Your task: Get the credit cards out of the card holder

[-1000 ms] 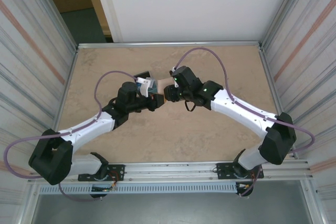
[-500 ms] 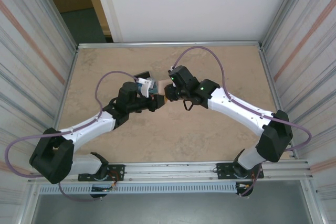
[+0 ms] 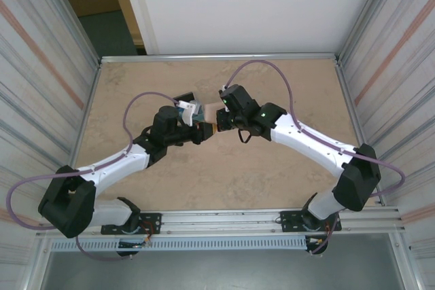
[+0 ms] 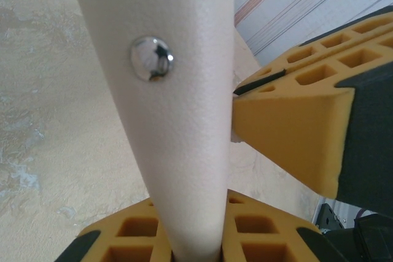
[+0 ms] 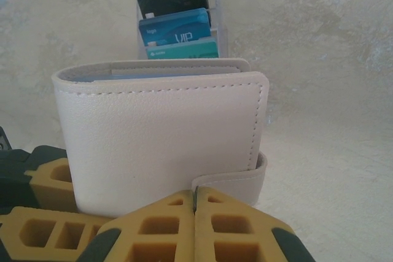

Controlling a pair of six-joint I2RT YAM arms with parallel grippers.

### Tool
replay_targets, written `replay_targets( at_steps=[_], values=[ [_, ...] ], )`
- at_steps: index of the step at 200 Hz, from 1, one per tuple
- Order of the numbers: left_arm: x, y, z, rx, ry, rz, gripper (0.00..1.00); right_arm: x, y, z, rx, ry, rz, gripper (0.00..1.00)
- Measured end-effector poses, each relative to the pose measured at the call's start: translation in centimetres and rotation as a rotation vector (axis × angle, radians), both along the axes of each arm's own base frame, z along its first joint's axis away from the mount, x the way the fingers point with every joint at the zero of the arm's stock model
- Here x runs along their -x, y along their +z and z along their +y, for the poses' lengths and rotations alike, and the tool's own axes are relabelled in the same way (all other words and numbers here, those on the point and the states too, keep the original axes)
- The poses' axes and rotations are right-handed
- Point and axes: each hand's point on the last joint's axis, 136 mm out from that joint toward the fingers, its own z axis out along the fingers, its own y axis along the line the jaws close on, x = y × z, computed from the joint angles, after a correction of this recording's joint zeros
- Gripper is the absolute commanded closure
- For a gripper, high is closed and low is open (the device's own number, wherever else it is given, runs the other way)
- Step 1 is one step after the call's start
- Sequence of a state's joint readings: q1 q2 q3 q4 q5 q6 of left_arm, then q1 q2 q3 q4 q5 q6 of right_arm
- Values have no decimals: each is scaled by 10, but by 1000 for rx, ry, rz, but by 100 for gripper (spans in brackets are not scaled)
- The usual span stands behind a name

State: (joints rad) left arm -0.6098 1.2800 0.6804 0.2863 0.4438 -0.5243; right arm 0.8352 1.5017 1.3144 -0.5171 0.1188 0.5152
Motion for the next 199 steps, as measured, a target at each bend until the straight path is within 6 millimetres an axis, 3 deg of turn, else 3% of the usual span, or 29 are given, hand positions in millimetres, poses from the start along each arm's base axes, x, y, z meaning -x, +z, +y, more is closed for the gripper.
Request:
replay_targets(
  at_steps=[79,131,199],
  values=[
    [1,1,-1,3,-4,-2,100,2,2,-7,-101,6,31,100],
    [1,2,0,4,-3,-4,100,-10,-2,-30,-89,-63,27,100],
    [3,0,1,-14,-8,3,100,-12,1,-50,-109,-97,19,45]
  ],
)
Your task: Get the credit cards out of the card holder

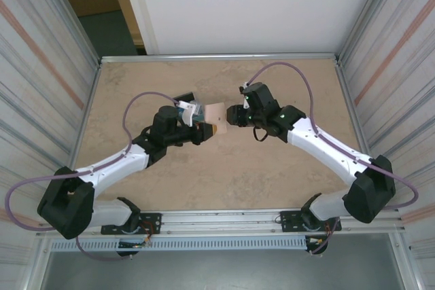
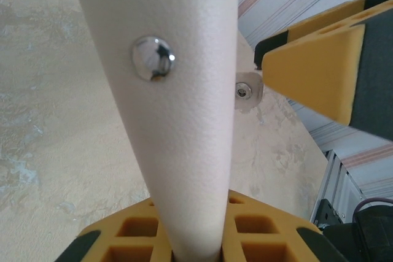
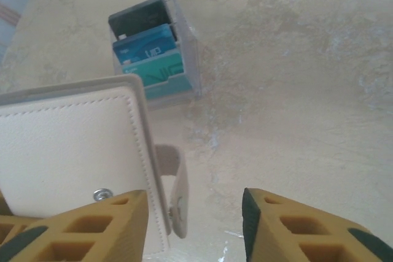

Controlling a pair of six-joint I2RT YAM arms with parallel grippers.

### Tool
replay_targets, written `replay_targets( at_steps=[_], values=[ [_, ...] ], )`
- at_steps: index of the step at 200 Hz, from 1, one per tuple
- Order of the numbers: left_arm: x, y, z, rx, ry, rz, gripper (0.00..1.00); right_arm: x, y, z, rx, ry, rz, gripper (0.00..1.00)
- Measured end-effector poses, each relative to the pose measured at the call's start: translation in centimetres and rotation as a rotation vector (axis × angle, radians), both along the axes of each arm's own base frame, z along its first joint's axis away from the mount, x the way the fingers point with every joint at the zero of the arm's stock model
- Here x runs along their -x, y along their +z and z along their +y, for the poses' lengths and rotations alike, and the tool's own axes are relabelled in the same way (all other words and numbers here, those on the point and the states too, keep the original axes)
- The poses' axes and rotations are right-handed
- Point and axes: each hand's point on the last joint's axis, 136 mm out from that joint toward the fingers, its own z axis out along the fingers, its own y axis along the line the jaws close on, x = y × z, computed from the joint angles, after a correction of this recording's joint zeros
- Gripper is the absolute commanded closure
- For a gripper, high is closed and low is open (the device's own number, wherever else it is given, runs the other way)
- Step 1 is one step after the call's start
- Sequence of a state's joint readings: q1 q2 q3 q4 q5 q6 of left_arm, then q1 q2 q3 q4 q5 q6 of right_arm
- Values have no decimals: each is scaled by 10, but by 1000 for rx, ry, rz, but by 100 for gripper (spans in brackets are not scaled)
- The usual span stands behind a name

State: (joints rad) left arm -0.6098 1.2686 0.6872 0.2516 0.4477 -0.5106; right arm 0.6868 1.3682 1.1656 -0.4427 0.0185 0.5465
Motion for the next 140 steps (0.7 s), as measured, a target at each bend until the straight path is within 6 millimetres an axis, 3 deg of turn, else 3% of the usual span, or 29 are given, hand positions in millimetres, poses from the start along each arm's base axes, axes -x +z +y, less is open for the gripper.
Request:
replay_targets(
  at_steps=[33,58,140],
  values=[
    [0,1,3,-23,-6,0,100,-4,7,-16,-66,-25,-26,14],
    [-2,6,8,-44,-18,-9,100,2,9,-22,-133,-21,-37,0],
    [14,39,4,-49,-168,-66,100,14,40,-3,-304,131,-79,1]
  ],
)
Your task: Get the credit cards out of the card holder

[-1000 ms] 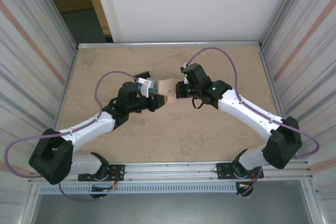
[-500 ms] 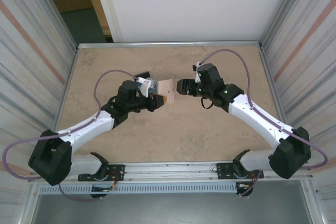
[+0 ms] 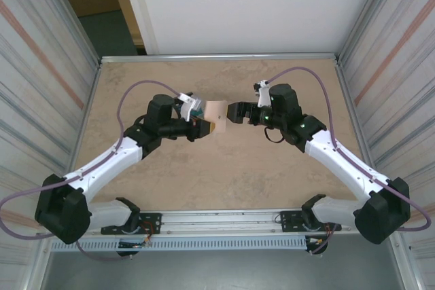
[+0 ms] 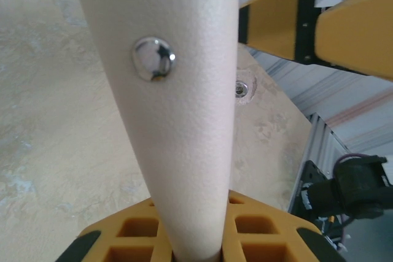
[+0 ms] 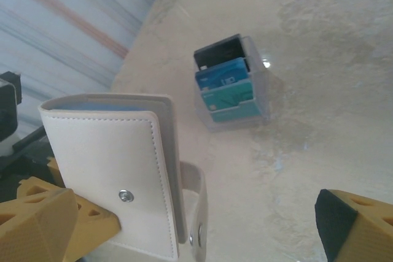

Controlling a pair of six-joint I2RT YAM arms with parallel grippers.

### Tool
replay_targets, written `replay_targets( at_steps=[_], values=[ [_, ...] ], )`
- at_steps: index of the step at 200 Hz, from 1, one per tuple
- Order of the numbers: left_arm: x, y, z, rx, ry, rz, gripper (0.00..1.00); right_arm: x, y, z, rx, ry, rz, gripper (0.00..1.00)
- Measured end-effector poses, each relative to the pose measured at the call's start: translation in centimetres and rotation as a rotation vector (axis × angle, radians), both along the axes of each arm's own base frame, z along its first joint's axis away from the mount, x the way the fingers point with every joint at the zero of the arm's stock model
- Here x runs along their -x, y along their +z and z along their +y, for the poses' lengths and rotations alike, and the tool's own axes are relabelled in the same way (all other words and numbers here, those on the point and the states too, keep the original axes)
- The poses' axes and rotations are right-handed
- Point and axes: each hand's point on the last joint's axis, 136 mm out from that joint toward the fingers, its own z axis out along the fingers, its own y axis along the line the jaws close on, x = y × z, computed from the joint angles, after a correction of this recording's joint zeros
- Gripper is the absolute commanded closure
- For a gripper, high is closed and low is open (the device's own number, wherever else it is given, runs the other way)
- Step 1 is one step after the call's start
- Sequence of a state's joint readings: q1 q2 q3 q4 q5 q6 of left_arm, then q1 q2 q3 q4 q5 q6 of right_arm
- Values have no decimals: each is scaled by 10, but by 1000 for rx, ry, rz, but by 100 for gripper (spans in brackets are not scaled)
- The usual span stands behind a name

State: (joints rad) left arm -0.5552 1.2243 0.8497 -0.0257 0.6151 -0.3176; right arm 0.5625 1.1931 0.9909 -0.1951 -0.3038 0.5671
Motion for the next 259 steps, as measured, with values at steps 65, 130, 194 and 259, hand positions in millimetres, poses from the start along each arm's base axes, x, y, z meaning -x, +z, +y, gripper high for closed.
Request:
replay_targets(
  at_steps=[65,130,194,259],
  values=[
    [18,27,-4,91,-106,-28,100,8,10,16,-145,171,-2,23],
    [23,40,-4,179,-157,-6,100,18,17,23,-301,324,7,56],
    [24,47,-5,218,-166,-4,100,22,24,18,-326,349,-21,59],
    [26,62,-7,267,-197,-38,100,25,19,12,-317,321,-14,56]
  ],
)
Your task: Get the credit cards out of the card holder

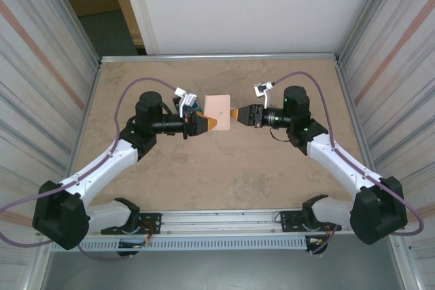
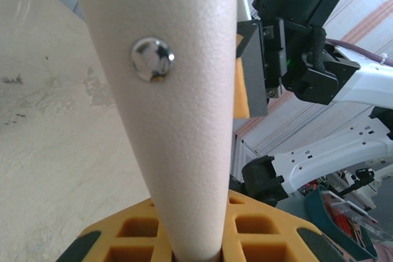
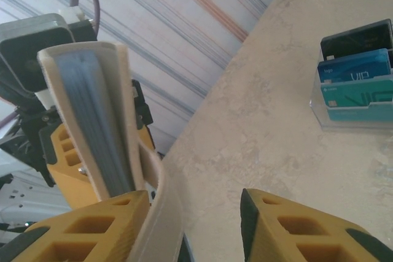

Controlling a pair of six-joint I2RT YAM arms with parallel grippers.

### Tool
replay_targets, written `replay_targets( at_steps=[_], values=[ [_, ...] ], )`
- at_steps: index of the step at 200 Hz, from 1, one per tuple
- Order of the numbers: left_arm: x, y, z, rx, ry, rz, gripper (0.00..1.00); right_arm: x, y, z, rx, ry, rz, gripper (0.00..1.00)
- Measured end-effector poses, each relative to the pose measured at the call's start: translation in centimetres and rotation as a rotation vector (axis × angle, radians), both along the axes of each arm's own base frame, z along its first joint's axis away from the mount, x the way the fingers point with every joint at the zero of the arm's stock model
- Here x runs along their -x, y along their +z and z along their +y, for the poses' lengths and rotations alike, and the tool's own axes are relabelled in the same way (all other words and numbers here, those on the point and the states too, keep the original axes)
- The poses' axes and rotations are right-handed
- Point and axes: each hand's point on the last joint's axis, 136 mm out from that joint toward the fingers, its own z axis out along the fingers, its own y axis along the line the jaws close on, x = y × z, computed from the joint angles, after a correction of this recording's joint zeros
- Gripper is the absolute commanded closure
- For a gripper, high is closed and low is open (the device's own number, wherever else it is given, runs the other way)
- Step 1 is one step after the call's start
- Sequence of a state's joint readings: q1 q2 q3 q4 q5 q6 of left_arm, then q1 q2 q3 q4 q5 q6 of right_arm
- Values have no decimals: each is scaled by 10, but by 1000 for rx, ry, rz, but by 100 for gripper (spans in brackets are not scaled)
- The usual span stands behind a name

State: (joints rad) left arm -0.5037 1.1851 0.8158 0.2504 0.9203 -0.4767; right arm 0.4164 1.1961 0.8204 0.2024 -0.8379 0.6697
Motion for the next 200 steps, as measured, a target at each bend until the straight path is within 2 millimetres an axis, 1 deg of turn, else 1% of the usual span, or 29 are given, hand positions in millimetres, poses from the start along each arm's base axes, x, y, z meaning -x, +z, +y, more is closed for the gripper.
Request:
replay_targets(
  at_steps=[46,134,150,164,200],
  values=[
    [2,7,-1,26,-18,-8,100,1,4,2,-12,13,-14,54],
    [5,10,-2,46,-51,8,100,6,11,16,-50,79,-41,53],
    [3,8,-4,48,-58,12,99,5,11,18,-51,82,-42,55],
    [2,7,-5,49,-62,15,99,4,12,19,-52,88,-42,59],
    [0,7,-6,51,-60,17,99,5,16,20,-59,98,-46,77]
  ],
)
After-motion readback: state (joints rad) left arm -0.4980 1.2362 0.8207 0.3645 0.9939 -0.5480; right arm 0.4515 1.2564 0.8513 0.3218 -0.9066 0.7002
